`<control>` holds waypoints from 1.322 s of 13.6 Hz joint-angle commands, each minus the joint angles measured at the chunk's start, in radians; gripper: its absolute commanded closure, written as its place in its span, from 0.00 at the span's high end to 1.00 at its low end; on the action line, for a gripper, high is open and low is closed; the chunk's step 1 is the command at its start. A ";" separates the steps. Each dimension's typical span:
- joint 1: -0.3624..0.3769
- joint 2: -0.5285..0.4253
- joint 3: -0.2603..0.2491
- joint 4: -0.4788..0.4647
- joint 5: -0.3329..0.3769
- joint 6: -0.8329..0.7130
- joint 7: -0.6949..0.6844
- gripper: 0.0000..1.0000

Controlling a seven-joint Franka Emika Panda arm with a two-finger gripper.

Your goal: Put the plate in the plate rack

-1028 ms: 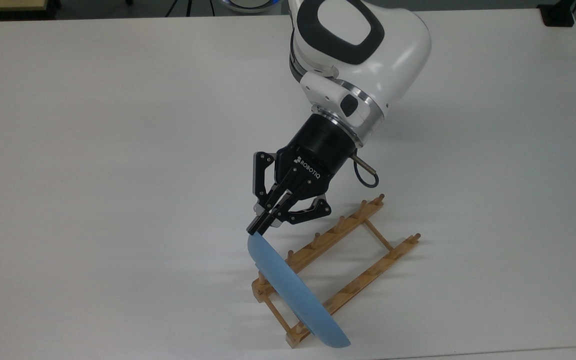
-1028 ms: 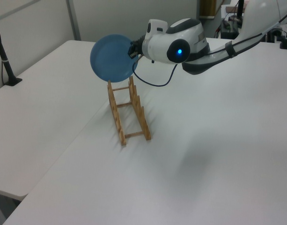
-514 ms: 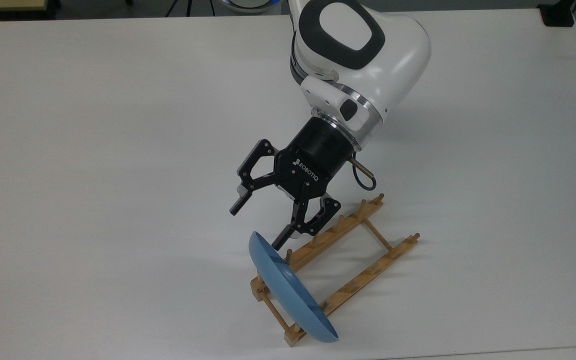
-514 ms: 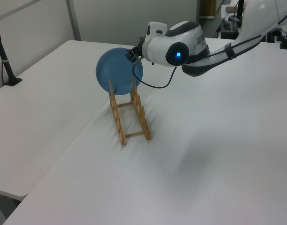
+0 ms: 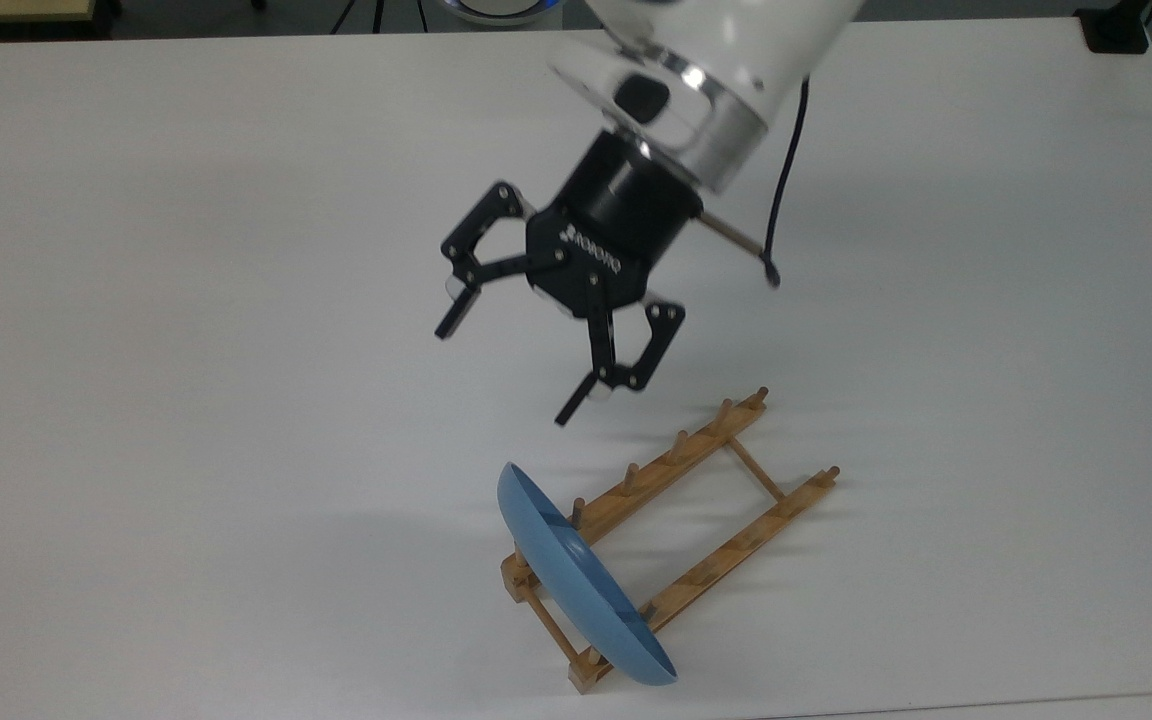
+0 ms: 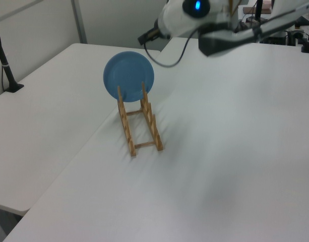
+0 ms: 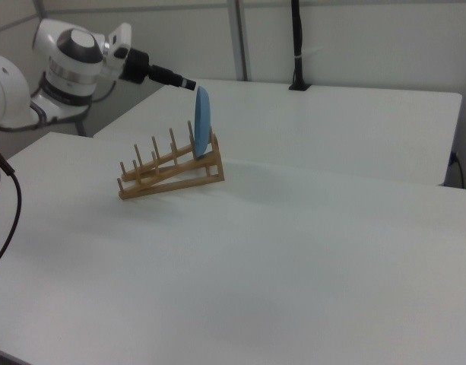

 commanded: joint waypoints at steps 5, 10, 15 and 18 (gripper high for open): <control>-0.080 -0.345 0.011 -0.186 0.707 -0.399 -0.445 1.00; -0.167 -0.468 0.008 -0.189 0.980 -0.738 -0.681 1.00; -0.216 -0.569 0.011 -0.259 1.038 -0.799 -0.857 1.00; -0.293 -0.569 0.010 -0.305 1.099 -0.709 -1.094 1.00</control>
